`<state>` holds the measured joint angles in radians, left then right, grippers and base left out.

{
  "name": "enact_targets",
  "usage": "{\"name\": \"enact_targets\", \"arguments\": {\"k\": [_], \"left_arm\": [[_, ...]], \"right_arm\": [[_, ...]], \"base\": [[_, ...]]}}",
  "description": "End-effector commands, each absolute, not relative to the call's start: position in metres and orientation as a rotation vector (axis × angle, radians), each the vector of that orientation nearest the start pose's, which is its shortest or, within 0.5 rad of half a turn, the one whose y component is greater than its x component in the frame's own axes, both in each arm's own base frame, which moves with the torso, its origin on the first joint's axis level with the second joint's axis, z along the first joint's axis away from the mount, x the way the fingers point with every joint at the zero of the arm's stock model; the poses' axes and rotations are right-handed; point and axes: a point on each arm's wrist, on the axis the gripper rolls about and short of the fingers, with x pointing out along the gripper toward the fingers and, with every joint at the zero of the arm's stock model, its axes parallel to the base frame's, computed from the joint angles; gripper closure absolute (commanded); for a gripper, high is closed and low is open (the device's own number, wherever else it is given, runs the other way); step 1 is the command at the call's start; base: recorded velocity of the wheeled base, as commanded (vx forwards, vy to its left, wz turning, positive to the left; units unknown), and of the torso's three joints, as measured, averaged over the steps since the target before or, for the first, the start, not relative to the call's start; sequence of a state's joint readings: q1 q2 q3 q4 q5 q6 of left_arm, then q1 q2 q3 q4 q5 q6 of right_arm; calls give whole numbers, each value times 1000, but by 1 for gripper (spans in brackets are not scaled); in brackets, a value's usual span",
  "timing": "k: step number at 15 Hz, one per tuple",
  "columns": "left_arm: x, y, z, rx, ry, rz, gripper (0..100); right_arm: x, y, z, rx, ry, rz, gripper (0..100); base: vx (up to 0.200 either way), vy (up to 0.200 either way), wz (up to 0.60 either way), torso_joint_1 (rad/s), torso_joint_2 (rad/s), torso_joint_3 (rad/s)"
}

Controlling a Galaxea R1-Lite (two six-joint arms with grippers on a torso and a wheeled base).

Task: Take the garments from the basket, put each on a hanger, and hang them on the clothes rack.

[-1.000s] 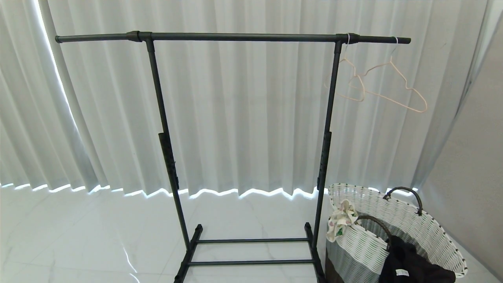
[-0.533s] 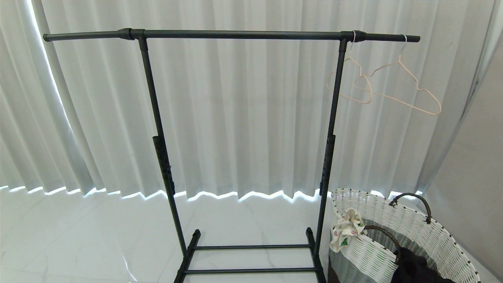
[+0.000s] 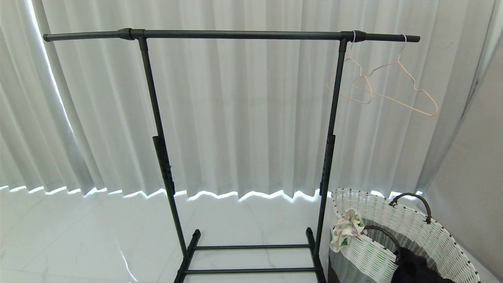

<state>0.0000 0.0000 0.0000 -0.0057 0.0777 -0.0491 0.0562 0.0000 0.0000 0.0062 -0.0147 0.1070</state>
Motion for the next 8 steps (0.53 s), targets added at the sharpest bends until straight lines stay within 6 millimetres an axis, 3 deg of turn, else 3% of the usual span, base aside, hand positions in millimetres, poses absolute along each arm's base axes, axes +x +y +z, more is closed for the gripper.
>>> {"name": "enact_targets", "arguments": {"k": [1,3,8], "left_arm": [[-23,2,76,-48,-8,78,0],[-23,2,76,-54,-8,78,0],[-23,2,76,-49,-8,78,0]], "right_arm": [[-23,-2,75,109,8,43,0],[-23,-2,75,106,8,43,0],[-23,-2,76,103,1,45,0]], "base": [[200,0,0,-2,-2,-2],[200,0,0,-2,2,5],[0,0,0,0,0,0]]}}
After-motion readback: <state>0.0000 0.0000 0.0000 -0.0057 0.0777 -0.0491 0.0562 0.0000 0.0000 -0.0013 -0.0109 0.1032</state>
